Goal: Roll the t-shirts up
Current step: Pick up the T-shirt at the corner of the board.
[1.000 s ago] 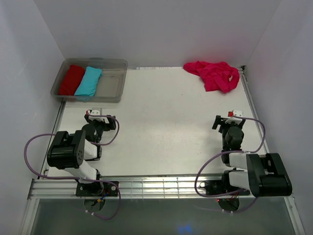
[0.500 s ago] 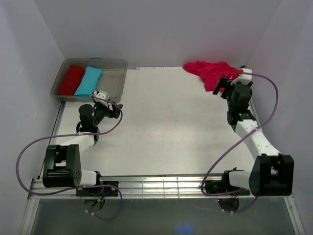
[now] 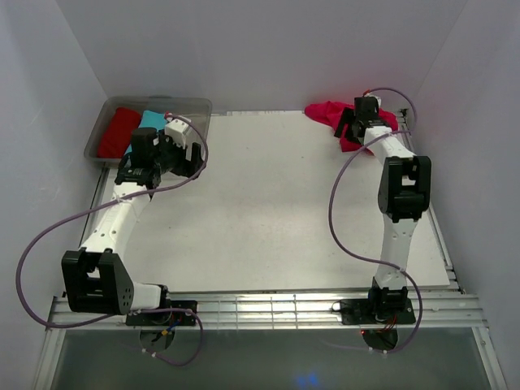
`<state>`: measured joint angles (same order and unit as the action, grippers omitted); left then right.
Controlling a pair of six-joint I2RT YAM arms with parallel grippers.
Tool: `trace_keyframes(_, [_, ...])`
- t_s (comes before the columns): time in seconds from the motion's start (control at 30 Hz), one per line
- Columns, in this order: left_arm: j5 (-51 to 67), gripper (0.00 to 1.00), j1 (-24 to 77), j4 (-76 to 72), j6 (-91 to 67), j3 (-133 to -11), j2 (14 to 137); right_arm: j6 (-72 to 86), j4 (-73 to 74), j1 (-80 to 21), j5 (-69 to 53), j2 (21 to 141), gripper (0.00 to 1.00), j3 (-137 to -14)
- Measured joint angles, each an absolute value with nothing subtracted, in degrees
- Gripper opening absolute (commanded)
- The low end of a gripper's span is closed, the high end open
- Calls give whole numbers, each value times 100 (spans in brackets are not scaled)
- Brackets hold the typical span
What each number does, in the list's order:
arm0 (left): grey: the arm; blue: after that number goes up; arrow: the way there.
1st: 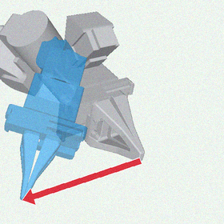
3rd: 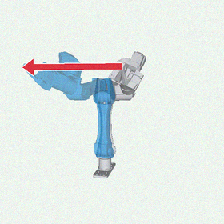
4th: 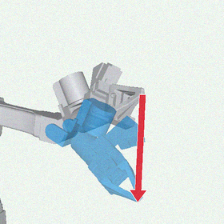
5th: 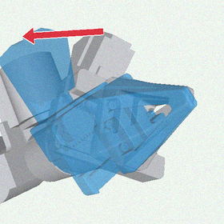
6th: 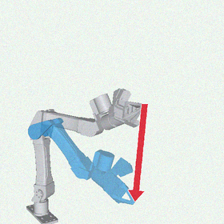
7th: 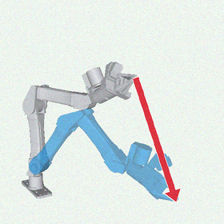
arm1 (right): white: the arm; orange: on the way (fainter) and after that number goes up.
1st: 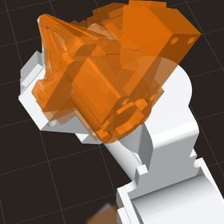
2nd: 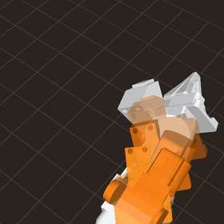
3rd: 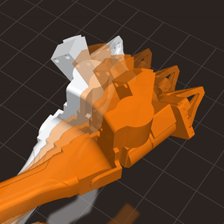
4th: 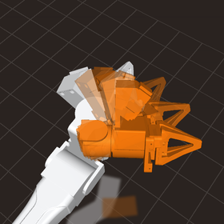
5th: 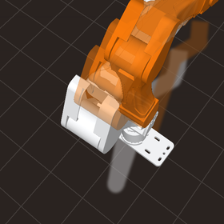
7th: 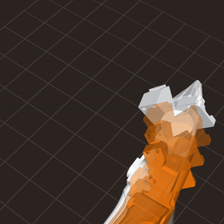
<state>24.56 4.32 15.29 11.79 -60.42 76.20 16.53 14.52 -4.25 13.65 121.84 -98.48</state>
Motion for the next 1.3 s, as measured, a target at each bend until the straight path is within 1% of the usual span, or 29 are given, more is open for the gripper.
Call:
trace_keyframes(0.1, [2318,90,432,2012,1168,-6351,7756,1896,1737,-427,1262,13096,91,-10739])
trace_keyframes(0.23, [2285,90,429,2565,1057,-6541,7970,2110,2025,-489,1175,14132,100,-11928])
trace_keyframes(0.27, [2292,90,432,2692,1028,-6604,8029,2169,2034,-508,1074,14239,92,-12140])
trace_keyframes(0.33, [2292,90,429,2873,985,-6731,8147,2250,2021,-552,917,14361,81,-12280])
trace_keyframes(0.37, [2290,90,429,2932,972,-6785,8200,2259,1968,-574,923,14379,70,-12280])
trace_keyframes(0.43, [2281,90,432,3022,943,-6853,8252,2338,1894,-591,709,14379,56,-12239])
trace_keyframes(0.47, [2270,90,432,3057,937,-6875,8259,2362,1782,-604,650,14372,43,-12154])
trace_keyframes(0.5, [2268,90,432,3087,926,-6890,8261,2368,1660,-602,578,14348,35,-12064])
trace_keyframes(0.53, [2265,90,432,3118,917,-6904,8263,2408,1535,-602,534,14324,14,-11950])
trace_keyframes(0.57, [2265,90,429,3131,915,-6910,8263,2414,1413,-596,491,14282,8,-11819])
trace_keyframes(0.77, [2268,91,432,3192,915,-6912,8263,2576,1151,-587,198,14197,8,-11568])
trace_keyframes(0.9, [2281,90,429,3264,919,-6912,8263,2416,1087,-622,-117,13745,8,-10912])
trace_keyframes(1.03, [2392,90,429,3330,895,-6938,8263,2008,1017,-801,-585,12505,8,-9511])
trace_keyframes(1.1, [2512,90,429,3361,860,-6995,8261,1793,1094,-952,-829,11736,8,-9074])
trace_keyframes(1.2, [2751,90,429,3406,829,-7096,8200,1511,1131,-1177,-1090,10586,8,-9048])
trace_keyframes(1.3, [2995,90,429,3435,808,-7131,8005,1339,1149,-1433,-1389,9518,8,-9389])
